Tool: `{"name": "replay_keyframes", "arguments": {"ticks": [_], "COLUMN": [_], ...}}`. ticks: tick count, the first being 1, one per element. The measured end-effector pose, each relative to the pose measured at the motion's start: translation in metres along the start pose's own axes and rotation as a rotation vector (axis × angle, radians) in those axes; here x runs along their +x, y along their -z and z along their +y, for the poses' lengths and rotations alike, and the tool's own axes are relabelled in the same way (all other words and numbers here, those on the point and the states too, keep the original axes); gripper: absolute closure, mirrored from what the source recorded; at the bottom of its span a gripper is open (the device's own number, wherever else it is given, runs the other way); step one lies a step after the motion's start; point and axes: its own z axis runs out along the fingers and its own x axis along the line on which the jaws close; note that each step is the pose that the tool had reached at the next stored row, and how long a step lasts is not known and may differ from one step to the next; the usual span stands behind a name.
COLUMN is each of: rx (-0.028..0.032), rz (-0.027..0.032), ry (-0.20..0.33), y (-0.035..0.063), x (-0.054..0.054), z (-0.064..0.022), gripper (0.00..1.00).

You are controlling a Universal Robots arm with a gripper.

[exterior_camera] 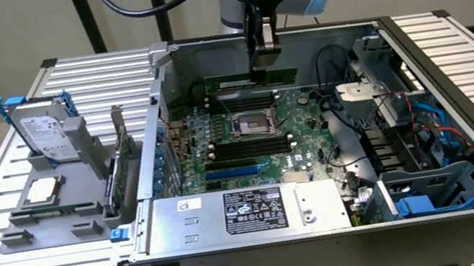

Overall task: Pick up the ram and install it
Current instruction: 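Insert the ram into the slot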

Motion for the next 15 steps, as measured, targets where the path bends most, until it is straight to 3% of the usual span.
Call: {"name": "replay_keyframes", "arguments": {"ticks": [9,15], "rx": [0.0001,0.0010], "rz": [0.0003,0.0044], "ry": [0.000,0.000], "y": [-0.0001,-0.0091], "x": [0.0000,0.0003], "z": [0.0000,0.0016], "gripper": [0.87,0.87]}}
